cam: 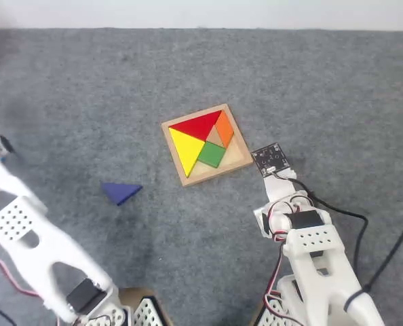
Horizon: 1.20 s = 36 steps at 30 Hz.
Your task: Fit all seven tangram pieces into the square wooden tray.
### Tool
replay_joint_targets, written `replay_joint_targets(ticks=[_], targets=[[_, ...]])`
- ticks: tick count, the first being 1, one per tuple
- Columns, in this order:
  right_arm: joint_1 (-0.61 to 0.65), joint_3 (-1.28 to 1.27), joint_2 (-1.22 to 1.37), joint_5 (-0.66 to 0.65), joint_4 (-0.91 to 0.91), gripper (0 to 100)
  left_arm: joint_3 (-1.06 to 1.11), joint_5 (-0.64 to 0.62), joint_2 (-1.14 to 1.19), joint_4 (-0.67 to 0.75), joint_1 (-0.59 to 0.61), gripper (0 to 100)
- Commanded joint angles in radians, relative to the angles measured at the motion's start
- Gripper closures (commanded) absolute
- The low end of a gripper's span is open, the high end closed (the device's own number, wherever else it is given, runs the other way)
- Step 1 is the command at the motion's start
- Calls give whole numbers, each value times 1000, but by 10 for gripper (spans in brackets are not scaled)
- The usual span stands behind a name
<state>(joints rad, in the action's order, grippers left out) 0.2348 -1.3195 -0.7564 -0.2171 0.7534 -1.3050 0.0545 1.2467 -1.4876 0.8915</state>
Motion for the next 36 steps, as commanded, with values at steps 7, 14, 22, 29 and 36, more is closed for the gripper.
replay_joint_targets(ticks=[7,14,22,29,36], targets=[[13,0,1,-11,1,597,-200,-44,-14,173,126,776],[13,-2,1,-11,1,597,-91,52,91,261,129,800],[13,-2,1,-12,1,597,-96,172,175,129,77,799],[13,-2,1,-12,1,597,-97,181,175,-3,-14,798],[13,-2,1,-12,1,597,-183,184,184,-109,-87,798]])
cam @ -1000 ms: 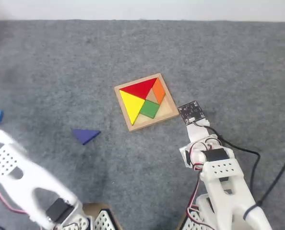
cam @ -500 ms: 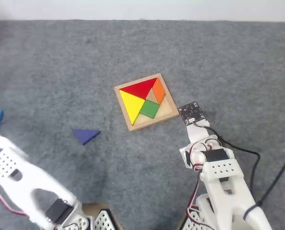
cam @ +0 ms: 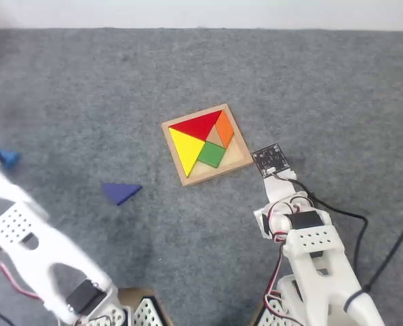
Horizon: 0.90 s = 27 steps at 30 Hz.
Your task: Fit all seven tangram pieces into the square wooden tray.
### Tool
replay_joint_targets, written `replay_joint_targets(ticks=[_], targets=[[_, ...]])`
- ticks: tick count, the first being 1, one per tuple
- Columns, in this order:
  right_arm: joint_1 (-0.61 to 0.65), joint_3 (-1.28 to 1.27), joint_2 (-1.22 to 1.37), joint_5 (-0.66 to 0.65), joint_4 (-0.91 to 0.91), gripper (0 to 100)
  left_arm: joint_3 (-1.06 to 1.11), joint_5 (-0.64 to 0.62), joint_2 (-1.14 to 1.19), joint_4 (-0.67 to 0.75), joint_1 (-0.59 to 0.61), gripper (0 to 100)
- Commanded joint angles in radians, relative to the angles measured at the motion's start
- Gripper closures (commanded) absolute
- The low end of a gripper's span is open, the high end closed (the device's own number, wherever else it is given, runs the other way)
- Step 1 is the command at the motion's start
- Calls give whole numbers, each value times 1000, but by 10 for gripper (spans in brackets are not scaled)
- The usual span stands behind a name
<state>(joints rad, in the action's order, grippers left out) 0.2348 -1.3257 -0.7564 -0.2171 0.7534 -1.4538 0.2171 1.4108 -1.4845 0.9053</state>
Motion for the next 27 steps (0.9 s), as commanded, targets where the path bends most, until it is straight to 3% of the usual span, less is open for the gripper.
replay_joint_targets(ticks=[1,5,16,27], targets=[[13,5,1,-12,1,597,-51,29,20,-138,-114,798],[13,6,1,-12,1,597,-116,44,20,-270,-176,798],[13,6,1,-12,1,597,-194,8,-17,-272,-190,799],[13,6,1,-12,-1,597,-220,-81,-92,-106,-160,800]])
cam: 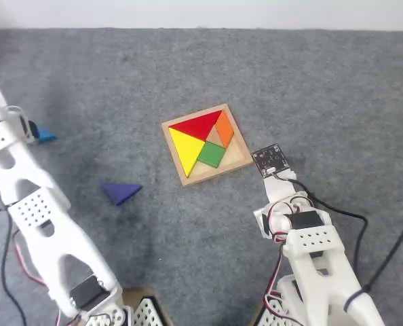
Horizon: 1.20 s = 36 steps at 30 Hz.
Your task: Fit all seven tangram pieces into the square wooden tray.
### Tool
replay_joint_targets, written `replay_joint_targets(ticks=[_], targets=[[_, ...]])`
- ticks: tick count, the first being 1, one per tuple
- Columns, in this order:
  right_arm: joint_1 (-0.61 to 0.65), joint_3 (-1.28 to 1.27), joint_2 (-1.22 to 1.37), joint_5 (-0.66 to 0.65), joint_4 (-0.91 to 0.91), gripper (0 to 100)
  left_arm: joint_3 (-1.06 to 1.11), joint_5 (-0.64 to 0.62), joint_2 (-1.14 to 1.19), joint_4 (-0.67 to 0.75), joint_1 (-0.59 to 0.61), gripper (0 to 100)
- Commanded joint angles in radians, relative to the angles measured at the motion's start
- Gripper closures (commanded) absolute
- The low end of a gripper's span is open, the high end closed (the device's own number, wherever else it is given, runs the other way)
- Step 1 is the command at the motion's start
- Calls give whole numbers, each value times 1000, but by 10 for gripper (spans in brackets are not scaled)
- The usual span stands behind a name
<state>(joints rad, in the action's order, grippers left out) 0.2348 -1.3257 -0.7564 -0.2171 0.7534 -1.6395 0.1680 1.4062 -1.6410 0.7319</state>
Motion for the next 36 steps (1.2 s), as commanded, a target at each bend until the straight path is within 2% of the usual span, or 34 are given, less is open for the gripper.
replay_joint_targets(ticks=[1,3,9,15,17,21,28,32,36], targets=[[13,6,1,-12,-1,597,-39,-32,-87,60,23,800],[15,6,1,-12,-1,597,-42,-31,-84,101,34,800],[15,6,1,-17,-1,597,36,-87,-8,400,5,800],[33,6,1,-35,-1,597,64,-29,103,436,-43,801],[45,6,1,-35,-1,597,61,18,130,393,-61,801],[45,6,1,-34,-1,597,59,58,123,180,-60,801],[44,5,2,-34,-15,597,59,123,44,-114,-31,801],[44,-3,2,-35,-21,597,73,115,-6,-118,14,813],[44,-3,2,-37,-21,597,203,143,-69,-118,61,819]])
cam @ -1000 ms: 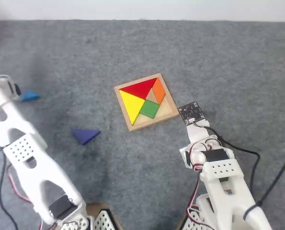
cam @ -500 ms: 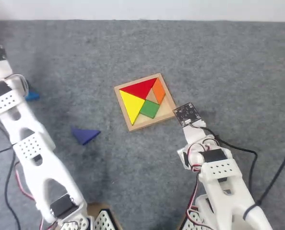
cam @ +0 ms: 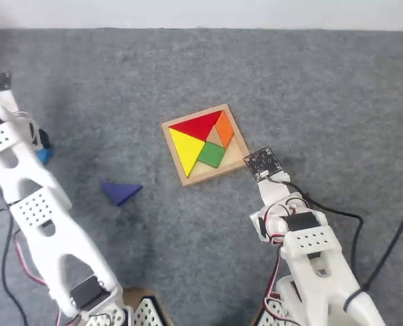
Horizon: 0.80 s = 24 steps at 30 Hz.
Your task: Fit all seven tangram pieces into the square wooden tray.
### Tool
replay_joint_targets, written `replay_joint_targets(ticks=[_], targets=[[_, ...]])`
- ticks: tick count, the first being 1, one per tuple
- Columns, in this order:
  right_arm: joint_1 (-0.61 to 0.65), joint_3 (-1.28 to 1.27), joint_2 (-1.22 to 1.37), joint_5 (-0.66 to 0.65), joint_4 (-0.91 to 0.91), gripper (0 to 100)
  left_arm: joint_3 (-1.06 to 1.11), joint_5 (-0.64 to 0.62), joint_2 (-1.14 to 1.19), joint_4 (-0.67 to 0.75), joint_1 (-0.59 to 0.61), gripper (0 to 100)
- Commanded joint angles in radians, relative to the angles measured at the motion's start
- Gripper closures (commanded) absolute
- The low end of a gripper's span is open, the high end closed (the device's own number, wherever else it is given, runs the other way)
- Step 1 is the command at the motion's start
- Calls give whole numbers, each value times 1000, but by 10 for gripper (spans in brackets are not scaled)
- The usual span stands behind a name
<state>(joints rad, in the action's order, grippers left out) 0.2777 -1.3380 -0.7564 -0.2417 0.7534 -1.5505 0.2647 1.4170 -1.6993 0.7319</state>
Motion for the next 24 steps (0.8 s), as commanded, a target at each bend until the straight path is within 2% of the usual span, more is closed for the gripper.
replay_joint_targets(ticks=[1,12,19,24], targets=[[1,9,2,-12,-21,597,165,63,-101,-60,69,819],[1,9,2,-12,-21,597,587,147,-371,-58,138,819],[1,9,2,-12,-21,597,858,250,-528,-55,144,819],[1,8,2,-12,-19,597,900,259,-643,-51,141,819]])
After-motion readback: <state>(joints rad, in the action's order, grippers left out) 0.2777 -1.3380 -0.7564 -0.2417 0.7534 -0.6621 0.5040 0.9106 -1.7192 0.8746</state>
